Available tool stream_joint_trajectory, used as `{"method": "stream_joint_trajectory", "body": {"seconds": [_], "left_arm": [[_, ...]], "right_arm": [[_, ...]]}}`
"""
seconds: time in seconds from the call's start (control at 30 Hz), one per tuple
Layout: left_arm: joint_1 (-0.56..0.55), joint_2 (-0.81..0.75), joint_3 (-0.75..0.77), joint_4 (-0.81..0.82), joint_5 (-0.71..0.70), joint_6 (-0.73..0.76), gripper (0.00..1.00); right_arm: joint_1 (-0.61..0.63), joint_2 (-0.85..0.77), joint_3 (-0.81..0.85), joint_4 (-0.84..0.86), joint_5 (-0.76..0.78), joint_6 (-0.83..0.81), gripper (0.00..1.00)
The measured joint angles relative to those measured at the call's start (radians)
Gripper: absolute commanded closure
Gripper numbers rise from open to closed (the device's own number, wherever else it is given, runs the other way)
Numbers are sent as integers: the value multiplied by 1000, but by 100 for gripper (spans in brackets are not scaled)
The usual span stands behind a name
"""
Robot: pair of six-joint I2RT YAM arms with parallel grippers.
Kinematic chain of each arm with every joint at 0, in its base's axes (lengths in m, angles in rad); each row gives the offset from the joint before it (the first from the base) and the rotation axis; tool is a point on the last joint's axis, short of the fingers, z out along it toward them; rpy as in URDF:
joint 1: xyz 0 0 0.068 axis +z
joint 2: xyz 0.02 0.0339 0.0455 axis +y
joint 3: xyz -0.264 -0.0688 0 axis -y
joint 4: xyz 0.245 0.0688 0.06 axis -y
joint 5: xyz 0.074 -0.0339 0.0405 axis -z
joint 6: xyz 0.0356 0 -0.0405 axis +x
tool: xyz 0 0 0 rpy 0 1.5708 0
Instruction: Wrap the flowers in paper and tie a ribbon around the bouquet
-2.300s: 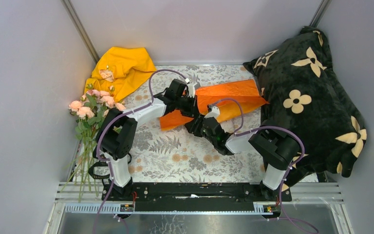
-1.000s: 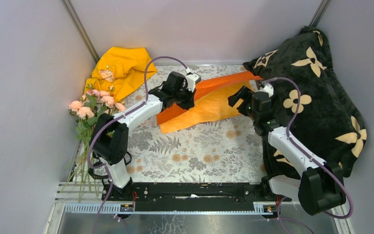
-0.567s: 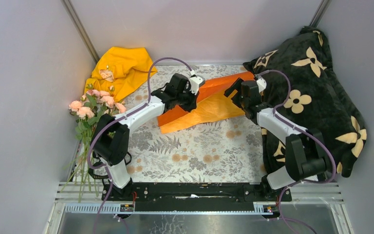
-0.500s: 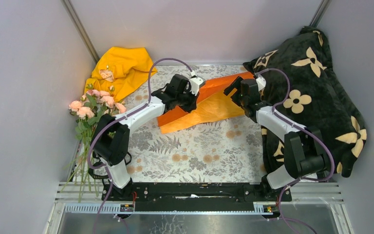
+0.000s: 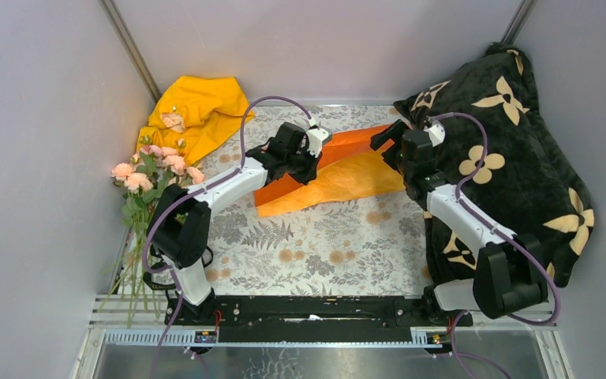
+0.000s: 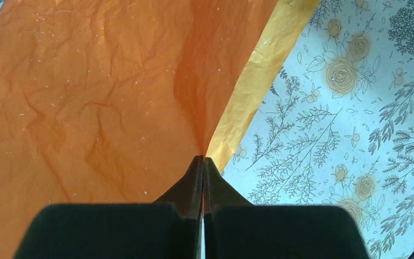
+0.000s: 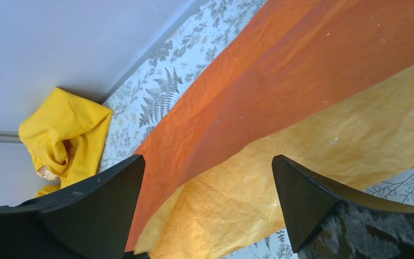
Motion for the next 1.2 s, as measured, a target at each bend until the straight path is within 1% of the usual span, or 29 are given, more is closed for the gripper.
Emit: {"method": "stream_joint_trajectory", "body": {"seconds": [0.23,0.27,0.33,0.37,0.4,0.5,0.6,0.63,0.67,0.7,0.73,0.77,0.83,0.9,0.93,1.1,1.2], "left_arm": [[0,0,0,0,0,3,100],[0,0,0,0,0,4,100],[0,0,0,0,0,7,100],[0,0,0,1,0,10,100],[0,0,-1,1,0,12,100],[-5,0,-10,4,0,29,100],[-11,0,-22,3,-3,54,100],[-12,0,-24,3,-6,63,100],[-16,0,-27,3,-12,79,100],[-17,0,-28,3,-14,87,92],[-20,0,-29,2,-19,103,66],[-24,0,-29,1,-24,120,44],[-38,0,-29,-2,-44,167,21],[-64,0,-29,-5,-81,198,13],[-77,0,-29,-5,-93,218,11],[-140,6,-10,-16,-157,261,11],[-146,21,23,-18,-190,270,10]], "right_arm": [[0,126,14,-9,-13,36,3],[0,137,14,-11,-14,42,4],[0,148,14,-11,-20,51,10],[0,152,16,-9,-22,53,16],[0,156,19,-8,-24,52,20],[0,190,52,-7,-27,40,57],[-3,230,84,1,-30,24,88],[-5,239,87,6,-33,21,98],[-7,245,87,8,-38,18,100],[-9,248,87,7,-41,16,100],[-10,249,87,7,-48,14,100],[-11,249,87,8,-51,14,100],[-13,247,87,20,-64,14,100],[-13,239,87,22,-75,14,100],[-13,230,87,21,-84,14,100],[-12,172,93,19,-119,14,100],[-10,139,101,18,-136,14,100]]}}
